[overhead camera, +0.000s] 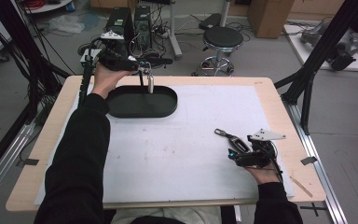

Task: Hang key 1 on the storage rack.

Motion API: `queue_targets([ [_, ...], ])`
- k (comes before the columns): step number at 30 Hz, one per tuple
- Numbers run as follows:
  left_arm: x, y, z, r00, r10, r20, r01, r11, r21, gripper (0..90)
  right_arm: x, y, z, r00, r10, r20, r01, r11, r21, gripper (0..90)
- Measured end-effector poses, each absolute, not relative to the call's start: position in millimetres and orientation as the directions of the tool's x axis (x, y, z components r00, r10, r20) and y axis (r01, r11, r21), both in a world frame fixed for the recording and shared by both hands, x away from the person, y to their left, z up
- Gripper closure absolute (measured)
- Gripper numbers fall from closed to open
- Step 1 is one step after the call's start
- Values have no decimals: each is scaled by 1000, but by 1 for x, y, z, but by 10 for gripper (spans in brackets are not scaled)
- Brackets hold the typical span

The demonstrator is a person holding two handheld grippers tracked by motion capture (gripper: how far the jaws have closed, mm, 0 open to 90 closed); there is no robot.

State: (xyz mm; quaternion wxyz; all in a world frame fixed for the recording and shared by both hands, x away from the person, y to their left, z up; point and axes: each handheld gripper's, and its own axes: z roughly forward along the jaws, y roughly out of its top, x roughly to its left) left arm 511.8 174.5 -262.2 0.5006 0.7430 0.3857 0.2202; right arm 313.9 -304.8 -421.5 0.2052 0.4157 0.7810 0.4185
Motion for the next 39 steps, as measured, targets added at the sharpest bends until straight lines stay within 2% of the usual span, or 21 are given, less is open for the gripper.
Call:
queue_targets([
  [16, 487, 179, -290, 646, 762, -52, 353, -238, 905, 17, 313, -309, -423, -561, 827, 40, 492, 294, 820, 8],
  [39, 436, 196, -307, 622, 782, -21, 318, -228, 920, 17, 313, -309, -424, -560, 827, 49, 495, 287, 820, 8],
])
